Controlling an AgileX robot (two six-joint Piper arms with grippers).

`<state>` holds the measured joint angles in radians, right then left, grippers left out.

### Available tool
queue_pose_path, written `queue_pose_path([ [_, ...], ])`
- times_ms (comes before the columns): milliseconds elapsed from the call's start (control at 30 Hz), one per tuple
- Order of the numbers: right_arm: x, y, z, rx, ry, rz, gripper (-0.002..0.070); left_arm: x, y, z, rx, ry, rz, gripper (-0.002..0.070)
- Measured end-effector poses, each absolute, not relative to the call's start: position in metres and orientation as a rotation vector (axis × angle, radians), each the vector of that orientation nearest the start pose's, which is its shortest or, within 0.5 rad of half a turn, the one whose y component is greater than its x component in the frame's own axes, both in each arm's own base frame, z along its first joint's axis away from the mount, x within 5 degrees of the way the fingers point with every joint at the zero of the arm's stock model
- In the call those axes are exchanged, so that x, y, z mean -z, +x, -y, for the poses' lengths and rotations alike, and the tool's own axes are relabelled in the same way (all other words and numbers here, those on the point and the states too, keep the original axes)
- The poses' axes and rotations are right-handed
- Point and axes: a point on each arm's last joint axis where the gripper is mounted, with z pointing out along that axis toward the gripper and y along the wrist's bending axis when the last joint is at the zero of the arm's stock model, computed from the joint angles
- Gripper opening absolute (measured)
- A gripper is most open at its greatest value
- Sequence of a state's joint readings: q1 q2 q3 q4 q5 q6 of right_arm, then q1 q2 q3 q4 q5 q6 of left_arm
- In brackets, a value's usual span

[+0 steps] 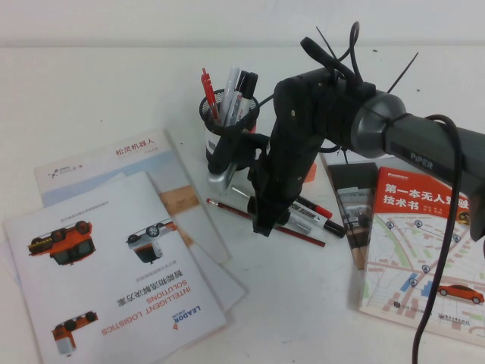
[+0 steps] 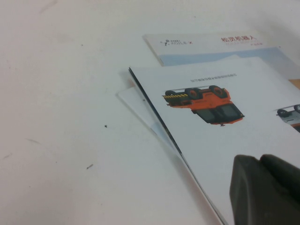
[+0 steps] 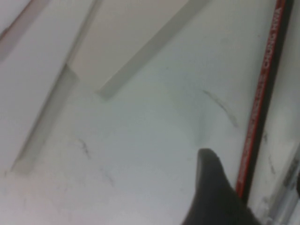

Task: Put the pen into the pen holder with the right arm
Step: Pick up the pen on the table

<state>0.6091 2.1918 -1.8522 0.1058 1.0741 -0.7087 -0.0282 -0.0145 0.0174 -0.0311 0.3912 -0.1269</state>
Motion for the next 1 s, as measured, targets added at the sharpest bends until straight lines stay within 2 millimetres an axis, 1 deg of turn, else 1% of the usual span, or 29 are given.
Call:
queue_pose_path([
  [433, -0.201, 0.382, -0.275, -0.101, -1.704, -2.283, 0.0337, -0.173, 0.052, 0.003, 0.137, -0.111, -1.876, -0.0002],
  [633, -0.186, 0.384, -0.276, -0.097, -1.720, -2.304, 0.0326, -0.173, 0.052, 0.003, 0.137, -0.111, -1.876, -0.0003],
  [767, -0.182, 0.386, -0.277, -0.088, -1.726, -2.310, 0.0296, -0.173, 0.052, 0.003, 0.137, -0.111, -1.876, -0.0003],
  [867, -0.182, 0.386, -0.277, -0.088, -1.726, -2.310, 0.0253, -0.173, 0.052, 0.003, 0.137, -0.111, -1.876, -0.0003],
  [933, -0.182, 0.386, -0.277, -0.088, -1.726, -2.310, 0.0209, -0.173, 0.052, 0.003, 0.137, -0.111, -1.876, -0.0003],
  [1000, -0.182, 0.385, -0.276, -0.089, -1.727, -2.312, 0.0135, -0.173, 0.052, 0.003, 0.137, -0.111, -1.876, -0.0003],
])
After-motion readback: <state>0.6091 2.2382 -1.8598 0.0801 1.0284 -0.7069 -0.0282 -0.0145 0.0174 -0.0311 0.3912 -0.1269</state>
